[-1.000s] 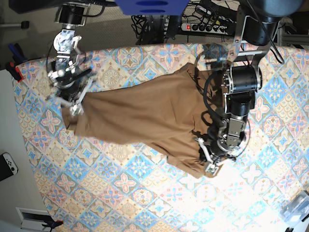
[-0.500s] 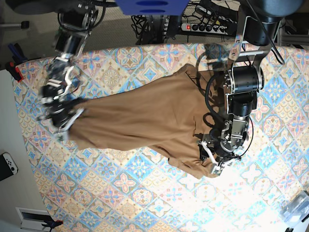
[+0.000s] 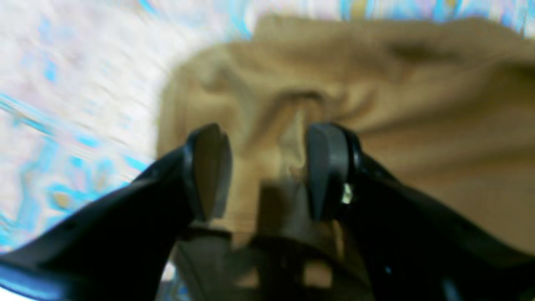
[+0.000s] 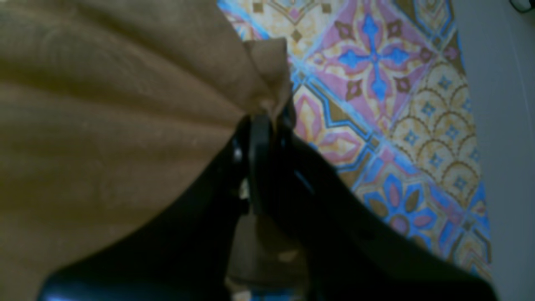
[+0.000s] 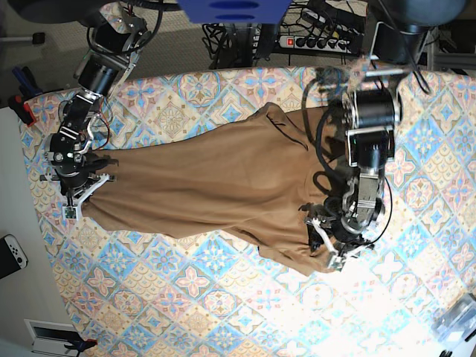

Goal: Layout the t-shirt on the table in an organized manner, then fold the t-shirt properly
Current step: 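Pull the shirt edges apart with both grippers to spread it flat, then regrasp the shirt edge near the collar with the left gripper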

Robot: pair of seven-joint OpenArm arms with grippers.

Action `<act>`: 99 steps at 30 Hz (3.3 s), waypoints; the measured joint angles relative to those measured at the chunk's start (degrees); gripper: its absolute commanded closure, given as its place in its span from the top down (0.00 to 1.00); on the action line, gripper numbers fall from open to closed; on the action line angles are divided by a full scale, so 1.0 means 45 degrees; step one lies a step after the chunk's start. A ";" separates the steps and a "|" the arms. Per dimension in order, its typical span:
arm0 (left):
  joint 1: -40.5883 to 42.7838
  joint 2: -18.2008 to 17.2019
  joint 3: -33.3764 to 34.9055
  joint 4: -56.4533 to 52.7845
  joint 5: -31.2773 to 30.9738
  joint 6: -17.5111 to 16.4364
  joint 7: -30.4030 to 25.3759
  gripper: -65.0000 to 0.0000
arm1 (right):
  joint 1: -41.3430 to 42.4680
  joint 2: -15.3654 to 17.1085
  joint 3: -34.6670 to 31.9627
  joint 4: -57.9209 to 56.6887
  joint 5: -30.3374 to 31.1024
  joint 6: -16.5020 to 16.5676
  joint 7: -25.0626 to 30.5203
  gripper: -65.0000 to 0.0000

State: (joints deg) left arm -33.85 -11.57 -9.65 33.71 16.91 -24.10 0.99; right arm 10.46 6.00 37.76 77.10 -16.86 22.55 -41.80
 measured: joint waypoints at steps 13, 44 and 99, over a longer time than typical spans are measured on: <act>0.3177 0.0121 0.0112 1.1021 -0.4906 -0.3594 0.8869 0.48 | -0.0073 0.0005 0.0005 0.0092 -0.0044 -0.0010 0.0005 0.43; 0.9821 -0.1457 0.0034 1.7879 -0.4998 -0.3609 0.9690 0.48 | -0.3696 -0.0223 0.2735 0.2463 0.7694 -0.0170 0.0010 0.47; 1.1137 -0.0073 0.1054 1.7694 -0.1209 -0.3609 0.9462 0.60 | -0.3784 -0.0044 0.0991 -0.0398 0.9083 0.0039 0.0729 0.30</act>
State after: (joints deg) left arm 16.27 -11.90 -4.91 113.34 11.46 -40.34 43.57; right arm -6.57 5.80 42.22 75.31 24.01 22.72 -38.52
